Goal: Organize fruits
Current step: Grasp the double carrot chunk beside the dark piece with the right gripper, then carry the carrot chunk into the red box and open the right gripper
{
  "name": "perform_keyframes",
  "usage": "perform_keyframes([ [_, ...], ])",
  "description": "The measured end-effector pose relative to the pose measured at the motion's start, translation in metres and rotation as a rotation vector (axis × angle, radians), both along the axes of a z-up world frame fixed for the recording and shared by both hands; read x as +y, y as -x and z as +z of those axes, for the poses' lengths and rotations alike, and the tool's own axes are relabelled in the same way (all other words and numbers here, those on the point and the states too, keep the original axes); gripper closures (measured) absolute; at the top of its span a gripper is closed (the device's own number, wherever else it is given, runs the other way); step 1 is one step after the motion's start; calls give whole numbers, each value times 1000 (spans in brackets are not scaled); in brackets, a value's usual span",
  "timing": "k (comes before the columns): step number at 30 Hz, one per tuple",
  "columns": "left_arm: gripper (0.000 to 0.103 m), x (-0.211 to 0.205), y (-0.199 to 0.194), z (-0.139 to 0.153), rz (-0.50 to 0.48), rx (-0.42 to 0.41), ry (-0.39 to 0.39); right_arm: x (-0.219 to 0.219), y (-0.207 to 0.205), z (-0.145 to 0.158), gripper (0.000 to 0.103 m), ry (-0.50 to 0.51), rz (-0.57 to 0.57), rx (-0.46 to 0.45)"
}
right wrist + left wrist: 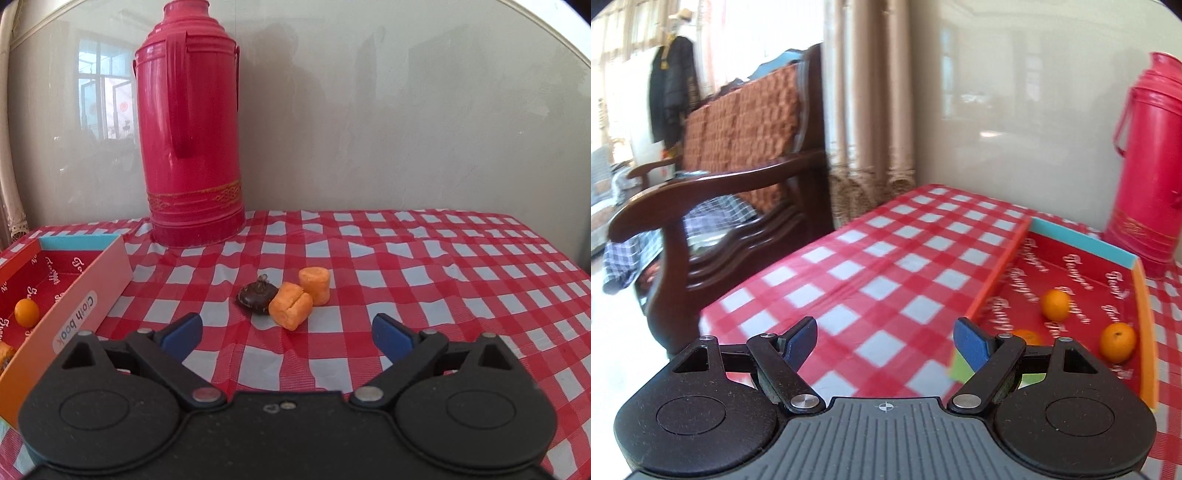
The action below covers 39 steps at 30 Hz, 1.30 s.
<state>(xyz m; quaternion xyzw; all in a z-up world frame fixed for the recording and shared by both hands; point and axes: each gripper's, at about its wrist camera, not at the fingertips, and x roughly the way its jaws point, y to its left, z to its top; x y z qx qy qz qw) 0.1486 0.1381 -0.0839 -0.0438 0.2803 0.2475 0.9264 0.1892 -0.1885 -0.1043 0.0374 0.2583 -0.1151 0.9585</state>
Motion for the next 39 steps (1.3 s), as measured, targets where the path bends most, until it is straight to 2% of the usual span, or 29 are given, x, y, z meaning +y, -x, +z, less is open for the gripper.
perform_keyframes([
  [2, 22, 8, 1, -2, 34, -3, 18, -1, -8, -2, 17, -4, 6, 21],
  [4, 21, 15, 1, -4, 62, -7, 29, -2, -16, -3, 28, -21, 20, 39],
  [8, 19, 26, 2, -8, 94, -7, 58, -9, -32, -3, 29, -50, 9, 65],
  [11, 19, 29, 2, -11, 100, -6, 61, -18, -42, -6, 37, -108, 5, 83],
  [15, 18, 33, 4, -10, 117, -15, 60, -24, -51, -11, 39, -121, -14, 102],
  [19, 18, 39, 4, -11, 132, -13, 71, -28, -58, -16, 55, -142, -33, 123],
  [23, 17, 43, 5, -12, 144, -11, 76, -28, -65, -19, 63, -146, -26, 138],
  [25, 16, 45, 7, -12, 149, -13, 80, -28, -69, -20, 64, -150, -20, 148],
  [28, 15, 46, 6, -12, 152, -11, 81, -27, -72, -20, 75, -132, -14, 149],
  [35, 14, 47, 7, -12, 162, -12, 77, -25, -60, -13, 75, -116, 17, 101],
  [39, 14, 50, 8, -12, 179, -18, 79, -8, -44, 2, 75, -94, 115, 32],
])
